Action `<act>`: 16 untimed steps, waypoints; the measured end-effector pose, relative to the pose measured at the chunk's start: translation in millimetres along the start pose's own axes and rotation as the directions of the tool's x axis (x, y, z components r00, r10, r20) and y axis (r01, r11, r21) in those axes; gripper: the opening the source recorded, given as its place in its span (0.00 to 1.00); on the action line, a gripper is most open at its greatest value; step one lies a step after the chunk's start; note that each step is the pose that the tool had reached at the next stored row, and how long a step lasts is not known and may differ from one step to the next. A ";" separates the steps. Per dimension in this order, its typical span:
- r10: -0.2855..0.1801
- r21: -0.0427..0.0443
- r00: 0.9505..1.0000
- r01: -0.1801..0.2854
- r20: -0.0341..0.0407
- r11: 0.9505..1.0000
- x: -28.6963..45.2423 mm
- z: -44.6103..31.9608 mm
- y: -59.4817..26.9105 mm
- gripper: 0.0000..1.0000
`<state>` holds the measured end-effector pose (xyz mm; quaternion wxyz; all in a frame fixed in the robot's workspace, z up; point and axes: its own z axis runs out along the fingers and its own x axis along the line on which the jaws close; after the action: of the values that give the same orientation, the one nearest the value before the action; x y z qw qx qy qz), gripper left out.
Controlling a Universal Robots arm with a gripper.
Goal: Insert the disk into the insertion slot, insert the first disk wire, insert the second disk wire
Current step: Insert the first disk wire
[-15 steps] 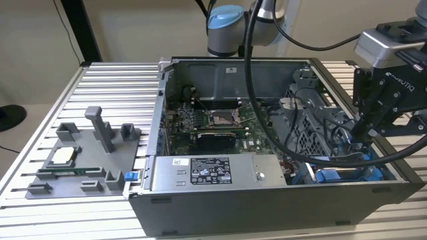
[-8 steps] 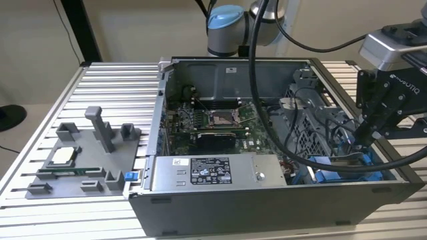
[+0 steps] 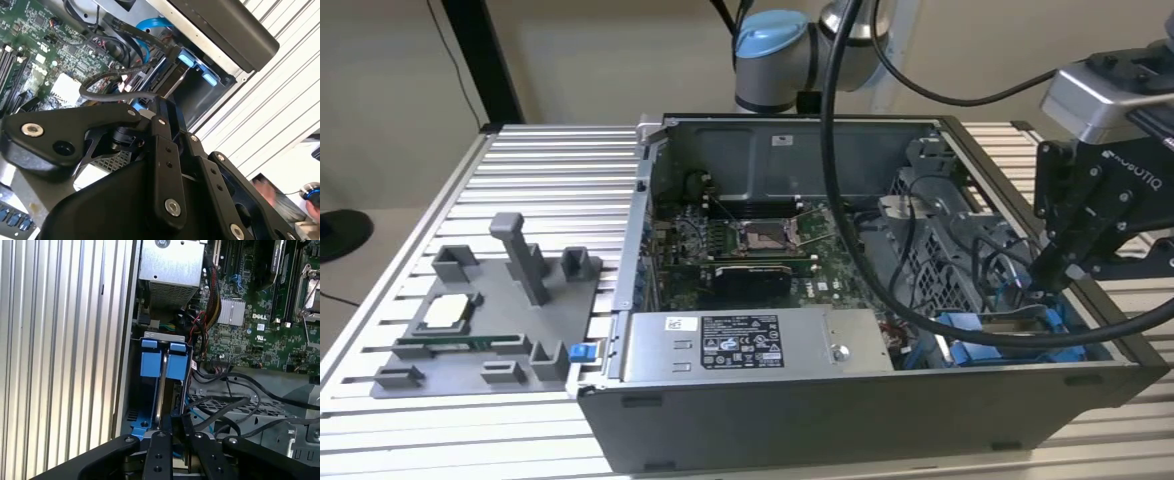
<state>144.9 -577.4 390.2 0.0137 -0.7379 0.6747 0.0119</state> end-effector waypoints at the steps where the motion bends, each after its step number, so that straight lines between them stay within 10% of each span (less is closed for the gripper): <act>1: 0.000 0.000 1.000 0.000 0.000 1.000 0.0 0.0 0.0 0.00; 16: 0.000 0.000 1.000 0.000 0.000 1.000 0.2 2.4 -0.2 0.00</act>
<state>145.1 -577.6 387.8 0.0137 -0.7379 0.6747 0.0119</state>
